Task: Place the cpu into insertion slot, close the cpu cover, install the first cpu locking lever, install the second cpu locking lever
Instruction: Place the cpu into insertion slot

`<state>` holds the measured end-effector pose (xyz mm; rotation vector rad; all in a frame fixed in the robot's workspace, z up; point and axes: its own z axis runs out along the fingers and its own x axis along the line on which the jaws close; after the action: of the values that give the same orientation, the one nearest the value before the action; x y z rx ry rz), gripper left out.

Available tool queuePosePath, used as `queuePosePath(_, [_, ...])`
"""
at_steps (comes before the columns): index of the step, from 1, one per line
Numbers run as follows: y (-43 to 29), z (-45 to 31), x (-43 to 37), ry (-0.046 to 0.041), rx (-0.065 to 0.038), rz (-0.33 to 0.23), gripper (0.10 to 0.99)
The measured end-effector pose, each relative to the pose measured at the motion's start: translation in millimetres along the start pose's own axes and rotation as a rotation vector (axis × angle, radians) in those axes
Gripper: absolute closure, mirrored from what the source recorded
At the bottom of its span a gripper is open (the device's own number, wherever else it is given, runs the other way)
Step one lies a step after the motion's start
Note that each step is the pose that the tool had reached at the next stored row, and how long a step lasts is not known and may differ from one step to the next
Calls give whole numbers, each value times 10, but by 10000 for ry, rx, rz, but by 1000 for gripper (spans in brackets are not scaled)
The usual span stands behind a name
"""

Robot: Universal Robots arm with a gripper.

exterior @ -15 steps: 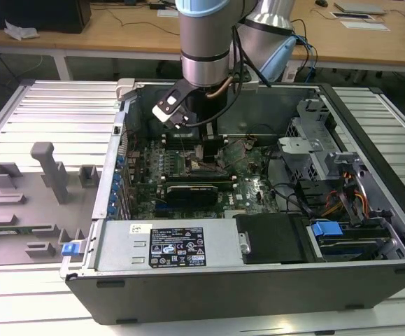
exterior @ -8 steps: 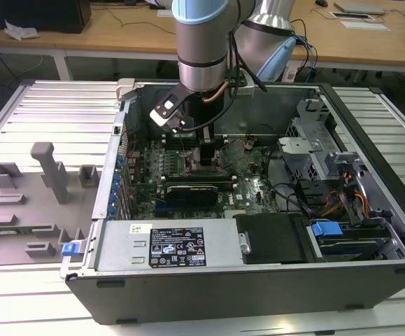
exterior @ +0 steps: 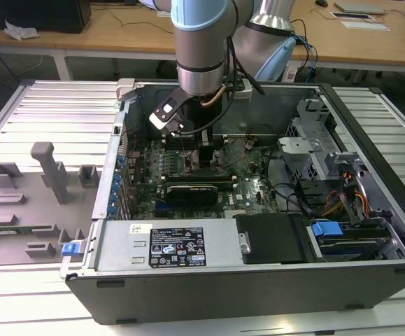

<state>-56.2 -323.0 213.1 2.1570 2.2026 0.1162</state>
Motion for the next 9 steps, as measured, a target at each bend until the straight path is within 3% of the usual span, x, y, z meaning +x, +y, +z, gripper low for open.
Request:
queuePosePath(3, [-11, 72, 1, -8, -1, 94, 545])
queuePosePath(9, [-14, 114, 34, -11, -2, 143, 545])
